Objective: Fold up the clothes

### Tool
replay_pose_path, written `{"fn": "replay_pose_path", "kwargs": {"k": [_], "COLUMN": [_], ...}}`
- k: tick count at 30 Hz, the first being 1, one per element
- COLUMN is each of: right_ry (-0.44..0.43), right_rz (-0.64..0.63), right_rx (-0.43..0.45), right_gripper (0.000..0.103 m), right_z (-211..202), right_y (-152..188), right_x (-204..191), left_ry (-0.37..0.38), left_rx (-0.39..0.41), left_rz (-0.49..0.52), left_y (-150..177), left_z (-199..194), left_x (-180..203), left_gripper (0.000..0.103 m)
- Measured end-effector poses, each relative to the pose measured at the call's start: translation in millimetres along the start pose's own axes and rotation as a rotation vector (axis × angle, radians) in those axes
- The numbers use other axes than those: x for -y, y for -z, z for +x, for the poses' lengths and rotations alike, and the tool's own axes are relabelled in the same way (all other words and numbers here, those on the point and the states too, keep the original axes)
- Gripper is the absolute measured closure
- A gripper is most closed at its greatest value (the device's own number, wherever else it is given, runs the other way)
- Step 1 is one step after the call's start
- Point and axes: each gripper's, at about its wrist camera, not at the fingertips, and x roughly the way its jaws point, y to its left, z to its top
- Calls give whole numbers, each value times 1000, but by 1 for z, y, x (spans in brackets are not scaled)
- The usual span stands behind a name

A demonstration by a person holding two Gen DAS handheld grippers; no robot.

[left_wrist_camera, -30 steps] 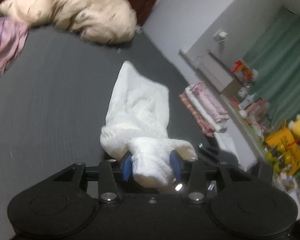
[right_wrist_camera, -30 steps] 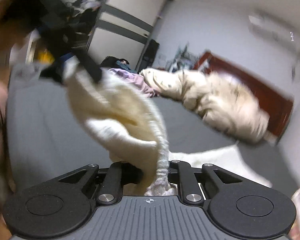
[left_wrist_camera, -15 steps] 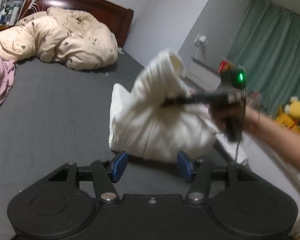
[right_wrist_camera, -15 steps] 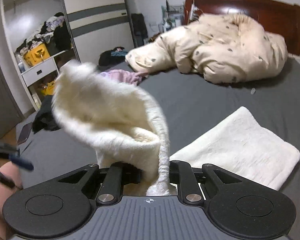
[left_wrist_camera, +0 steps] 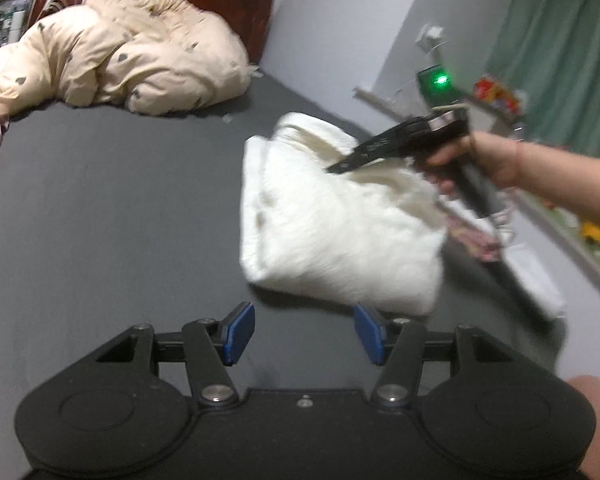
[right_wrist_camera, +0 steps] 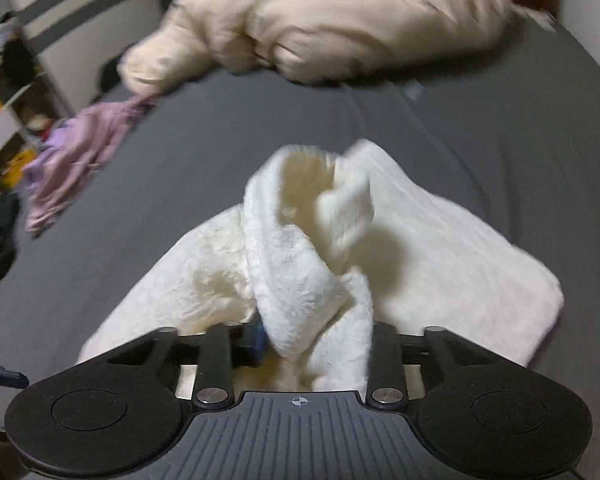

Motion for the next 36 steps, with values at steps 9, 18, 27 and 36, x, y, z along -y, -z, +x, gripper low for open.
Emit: {"fn": "replay_pose_path", "kwargs": {"k": [9, 18, 27, 36], "right_ry": [-161, -3, -86, -117], "right_rz": [215, 109, 258, 389], "right_rx": [86, 182, 210, 223], "right_gripper": [40, 0, 0, 48], "right_z": [-27, -90, -117, -84], "right_y": [-10, -11, 166, 222], "right_x": [40, 27, -9, -9], "left_ry": [-49, -56, -47, -103], "left_rx": [-1, -49, -18, 5], "left_rz": [95, 183, 296, 349], "left_y": [-22, -17, -16, -14], "left_z": [51, 78, 76, 73], "left_x": [-4, -1, 6, 16], "left_gripper": [49, 59, 69, 85]}}
